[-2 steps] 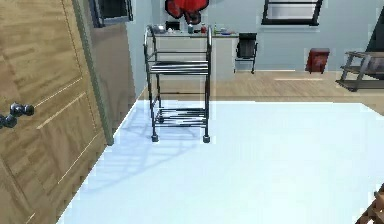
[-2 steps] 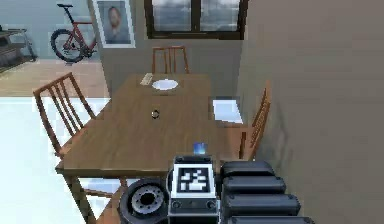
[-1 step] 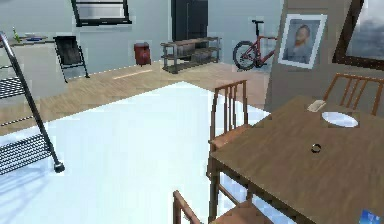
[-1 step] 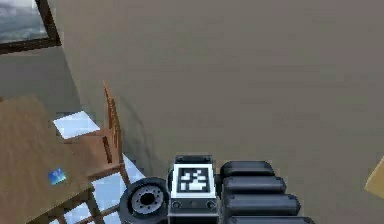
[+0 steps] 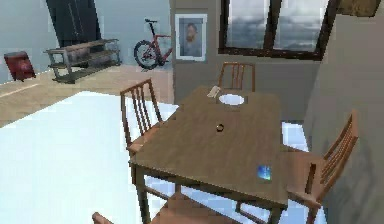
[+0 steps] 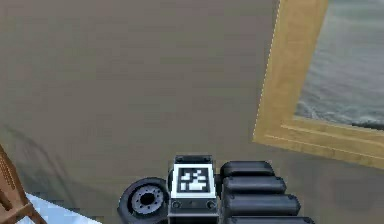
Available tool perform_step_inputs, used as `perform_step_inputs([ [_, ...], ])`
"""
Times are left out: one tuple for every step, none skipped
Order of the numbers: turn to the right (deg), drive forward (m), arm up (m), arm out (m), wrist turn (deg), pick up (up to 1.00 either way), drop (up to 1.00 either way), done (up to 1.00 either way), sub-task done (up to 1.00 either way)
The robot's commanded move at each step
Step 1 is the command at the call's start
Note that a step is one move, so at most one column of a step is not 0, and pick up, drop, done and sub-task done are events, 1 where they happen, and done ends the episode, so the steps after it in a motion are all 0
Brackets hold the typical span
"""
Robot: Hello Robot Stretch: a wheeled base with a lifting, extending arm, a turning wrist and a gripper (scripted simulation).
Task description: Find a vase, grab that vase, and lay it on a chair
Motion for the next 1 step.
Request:
perform_step_inputs([
  [-45.0,0.0,0.0,0.0,0.0,0.0,0.0,0.0,0.0],
])
